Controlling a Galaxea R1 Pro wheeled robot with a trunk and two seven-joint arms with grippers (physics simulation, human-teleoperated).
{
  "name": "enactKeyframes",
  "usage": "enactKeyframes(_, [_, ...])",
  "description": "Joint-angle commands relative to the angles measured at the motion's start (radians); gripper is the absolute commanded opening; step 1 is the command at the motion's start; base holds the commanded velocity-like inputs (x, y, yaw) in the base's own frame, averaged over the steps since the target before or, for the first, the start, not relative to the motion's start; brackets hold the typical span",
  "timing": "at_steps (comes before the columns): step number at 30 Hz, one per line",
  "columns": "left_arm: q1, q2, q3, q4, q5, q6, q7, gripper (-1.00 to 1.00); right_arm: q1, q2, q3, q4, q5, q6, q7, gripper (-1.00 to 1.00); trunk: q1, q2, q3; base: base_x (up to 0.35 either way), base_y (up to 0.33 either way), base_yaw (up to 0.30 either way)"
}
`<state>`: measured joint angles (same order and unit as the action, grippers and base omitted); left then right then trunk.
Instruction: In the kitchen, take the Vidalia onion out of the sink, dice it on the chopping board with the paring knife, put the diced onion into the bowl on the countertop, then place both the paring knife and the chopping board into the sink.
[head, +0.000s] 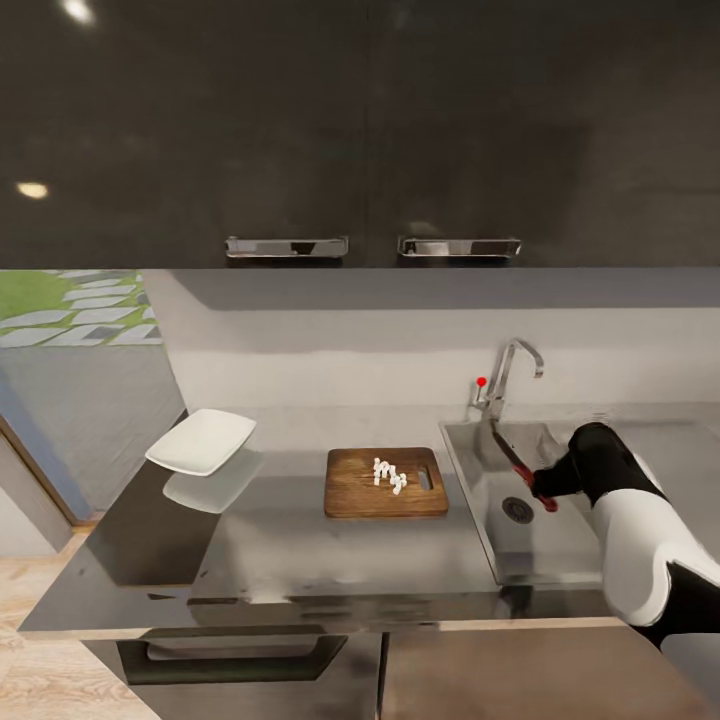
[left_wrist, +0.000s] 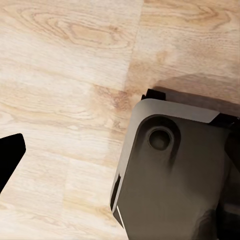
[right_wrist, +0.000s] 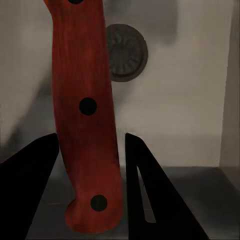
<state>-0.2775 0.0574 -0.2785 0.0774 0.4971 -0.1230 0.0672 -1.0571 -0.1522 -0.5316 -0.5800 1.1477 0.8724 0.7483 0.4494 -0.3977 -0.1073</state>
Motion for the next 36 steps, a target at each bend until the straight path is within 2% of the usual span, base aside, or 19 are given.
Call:
enactKeyframes(1, [-0.002,-0.001,-0.008,0.004,0.006,-0.005,0.000,1.00,-0.001,-0.009,-0.005,0.024,0.008,-0.001,0.006,-1.00,0.001,-0.002,-0.002,0.000,0.000,0.000])
enactKeyframes(4, [-0.002,-0.001,-0.008,0.004,0.006,-0.005,0.000,1.00,-0.001,-0.028,-0.005,0.082,0.006,-0.006,0.000,-1.00,0.001,-0.002,-0.002,0.000,0.000,0.000])
enactKeyframes(7, [-0.002,-0.001,-0.008,0.004,0.007,-0.005,0.000,1.00,-0.001,-0.034,-0.005,0.115,0.006,-0.035,-0.010,-1.00,0.001,-0.002,-0.002,0.000,0.000,0.000])
enactKeyframes(13, [-0.002,-0.001,-0.008,0.004,0.006,-0.005,0.000,1.00,-0.001,-0.040,-0.021,0.221,0.002,-0.133,-0.112,-1.00,0.001,-0.002,-0.002,0.000,0.000,0.000])
enactKeyframes(16, [-0.002,-0.001,-0.008,0.004,0.006,-0.005,-0.001,1.00,-0.001,-0.041,-0.090,0.266,-0.006,-0.210,-0.186,-1.00,0.001,-0.002,-0.002,0.000,0.000,0.000])
enactKeyframes(20, [-0.002,-0.001,-0.008,0.004,0.006,-0.005,0.000,1.00,-0.001,-0.040,-0.242,0.281,-0.022,-0.267,-0.240,-1.00,0.001,-0.002,-0.002,0.000,0.000,0.000])
enactKeyframes(21, [-0.002,-0.001,-0.008,0.004,0.006,-0.005,0.000,1.00,-0.001,-0.037,-0.290,0.284,-0.025,-0.276,-0.249,-1.00,0.001,-0.002,-0.002,0.000,0.000,0.000])
enactKeyframes(22, [-0.002,-0.001,-0.008,0.004,0.006,-0.005,0.000,1.00,-0.001,-0.035,-0.303,0.284,-0.026,-0.281,-0.253,-1.00,0.001,-0.002,-0.002,0.000,0.000,0.000])
enactKeyframes(26, [-0.002,-0.003,-0.008,0.004,0.006,-0.004,-0.001,1.00,-0.001,-0.026,-0.322,0.285,-0.028,-0.298,-0.271,-1.00,0.001,-0.002,-0.002,0.000,0.000,0.000])
enactKeyframes(28, [-0.002,-0.003,-0.008,0.003,0.006,-0.004,-0.001,1.00,-0.001,-0.015,-0.325,0.285,-0.028,-0.300,-0.307,-1.00,0.001,-0.002,-0.002,0.000,0.000,0.000])
enactKeyframes(32, [-0.002,-0.004,-0.008,0.003,0.006,-0.005,0.000,1.00,-0.001,-0.010,-0.327,0.286,-0.032,-0.303,-0.352,-1.00,0.001,-0.002,-0.002,0.000,0.000,0.000])
enactKeyframes(36, [-0.002,-0.004,-0.008,0.003,0.006,-0.006,0.000,1.00,-0.001,-0.009,-0.327,0.306,-0.071,-0.303,-0.367,-1.00,0.001,-0.002,-0.002,0.000,0.000,0.000])
